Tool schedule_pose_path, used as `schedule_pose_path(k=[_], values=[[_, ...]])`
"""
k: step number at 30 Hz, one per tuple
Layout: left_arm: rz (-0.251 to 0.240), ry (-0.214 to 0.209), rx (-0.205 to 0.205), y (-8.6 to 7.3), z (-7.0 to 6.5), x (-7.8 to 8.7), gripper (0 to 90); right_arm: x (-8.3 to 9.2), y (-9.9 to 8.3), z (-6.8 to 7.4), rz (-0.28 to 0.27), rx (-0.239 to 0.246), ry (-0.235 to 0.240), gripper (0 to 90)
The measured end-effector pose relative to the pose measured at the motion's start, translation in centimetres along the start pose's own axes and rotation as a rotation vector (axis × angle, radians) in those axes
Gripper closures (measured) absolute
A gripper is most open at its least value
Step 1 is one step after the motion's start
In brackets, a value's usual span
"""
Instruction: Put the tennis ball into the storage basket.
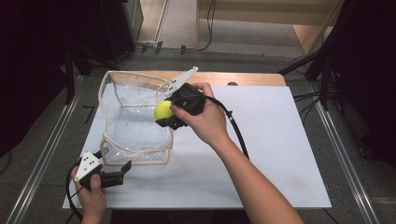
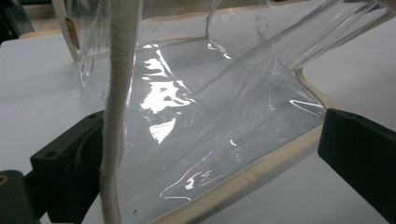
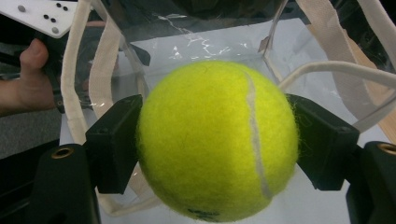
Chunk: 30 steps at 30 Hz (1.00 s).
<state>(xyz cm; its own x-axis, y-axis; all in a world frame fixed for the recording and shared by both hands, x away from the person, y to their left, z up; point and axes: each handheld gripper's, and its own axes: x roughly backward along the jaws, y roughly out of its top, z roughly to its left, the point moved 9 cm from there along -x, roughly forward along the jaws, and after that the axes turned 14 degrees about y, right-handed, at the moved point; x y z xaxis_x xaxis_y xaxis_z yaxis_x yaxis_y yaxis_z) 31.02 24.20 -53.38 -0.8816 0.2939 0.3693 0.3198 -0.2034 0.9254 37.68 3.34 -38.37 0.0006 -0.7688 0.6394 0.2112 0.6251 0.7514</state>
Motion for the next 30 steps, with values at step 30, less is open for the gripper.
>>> schedule_pose_path(k=[30], values=[[0.002, -0.002, -0.002, 0.0, 0.0, 0.0, 0.0, -2.0, 0.7, 1.4, -0.003, 0.027, 0.064, 15.2]])
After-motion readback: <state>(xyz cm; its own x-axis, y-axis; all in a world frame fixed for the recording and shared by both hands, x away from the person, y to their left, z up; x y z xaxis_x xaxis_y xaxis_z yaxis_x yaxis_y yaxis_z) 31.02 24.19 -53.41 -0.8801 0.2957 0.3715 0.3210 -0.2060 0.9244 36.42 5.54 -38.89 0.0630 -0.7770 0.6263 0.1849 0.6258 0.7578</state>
